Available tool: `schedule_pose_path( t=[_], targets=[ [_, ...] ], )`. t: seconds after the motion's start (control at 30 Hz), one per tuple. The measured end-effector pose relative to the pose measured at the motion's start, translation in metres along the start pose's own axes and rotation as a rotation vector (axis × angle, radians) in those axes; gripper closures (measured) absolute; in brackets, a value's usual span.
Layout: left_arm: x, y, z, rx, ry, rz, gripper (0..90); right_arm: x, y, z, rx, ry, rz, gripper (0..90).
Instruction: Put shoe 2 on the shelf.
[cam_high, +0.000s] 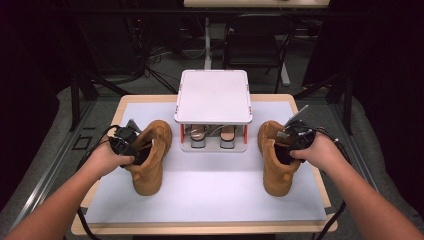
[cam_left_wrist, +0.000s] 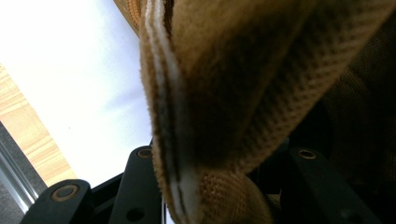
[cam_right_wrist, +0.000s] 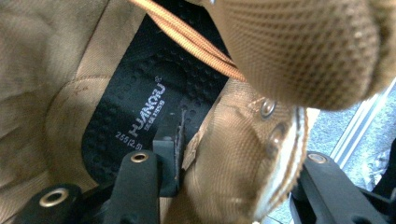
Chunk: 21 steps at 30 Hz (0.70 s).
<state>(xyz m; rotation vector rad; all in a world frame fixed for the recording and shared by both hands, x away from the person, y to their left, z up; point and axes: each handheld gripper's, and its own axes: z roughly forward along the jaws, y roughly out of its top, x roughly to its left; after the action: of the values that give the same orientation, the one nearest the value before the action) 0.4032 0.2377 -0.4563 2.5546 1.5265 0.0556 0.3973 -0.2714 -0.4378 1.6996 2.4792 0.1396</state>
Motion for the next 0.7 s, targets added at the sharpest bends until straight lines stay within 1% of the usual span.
schedule_pose_path(
  t=[0.07, 0.1, 0.17, 0.3, 0.33, 0.4, 0.47, 0.57, 0.6, 0.63, 0.67, 0.7],
  targets=[
    [0.000, 0.000, 0.000, -0.001, 0.000, 0.001, 62.9, -0.001, 0.001, 0.002, 0.002, -0.001, 0.008, 58.0],
    [0.000, 0.000, 0.000, -0.001, 0.000, 0.001, 63.0, -0.001, 0.001, 0.003, -0.008, -0.002, 0.023, 58.1],
    [0.000, 0.000, 0.000, -0.001, 0.000, -0.002, 63.0, -0.003, 0.001, 0.005, -0.008, -0.002, 0.037, 58.3],
    [0.000, 0.000, 0.000, 0.001, -0.001, -0.002, 62.9, -0.004, 0.002, 0.008, -0.001, -0.002, 0.047, 59.4],
    [0.000, 0.000, 0.000, 0.002, -0.001, -0.002, 62.9, -0.004, 0.003, 0.008, 0.005, 0.006, 0.057, 60.5],
    [0.000, 0.000, 0.000, 0.003, -0.002, -0.002, 62.9, -0.003, 0.003, 0.008, 0.007, 0.004, 0.054, 62.0],
    [0.000, 0.000, 0.001, 0.004, -0.005, -0.005, 62.9, -0.003, 0.003, 0.009, 0.008, 0.005, 0.061, 63.2],
    [0.001, 0.000, 0.001, 0.000, -0.008, -0.010, 62.9, -0.003, 0.003, 0.010, 0.020, 0.002, 0.079, 63.5],
    [0.001, 0.000, 0.001, 0.000, -0.010, -0.013, 62.8, -0.003, 0.002, 0.011, 0.016, 0.000, 0.094, 63.6],
    [0.001, -0.001, 0.001, -0.001, -0.011, -0.021, 62.9, -0.003, 0.002, 0.011, 0.020, -0.001, 0.102, 63.5],
    [0.001, -0.001, 0.001, -0.002, -0.010, -0.023, 62.9, -0.004, 0.003, 0.011, 0.029, 0.001, 0.103, 63.1],
    [0.001, -0.001, 0.002, -0.001, -0.012, -0.029, 62.9, -0.004, 0.003, 0.011, 0.043, -0.008, 0.098, 62.3]
  ],
)
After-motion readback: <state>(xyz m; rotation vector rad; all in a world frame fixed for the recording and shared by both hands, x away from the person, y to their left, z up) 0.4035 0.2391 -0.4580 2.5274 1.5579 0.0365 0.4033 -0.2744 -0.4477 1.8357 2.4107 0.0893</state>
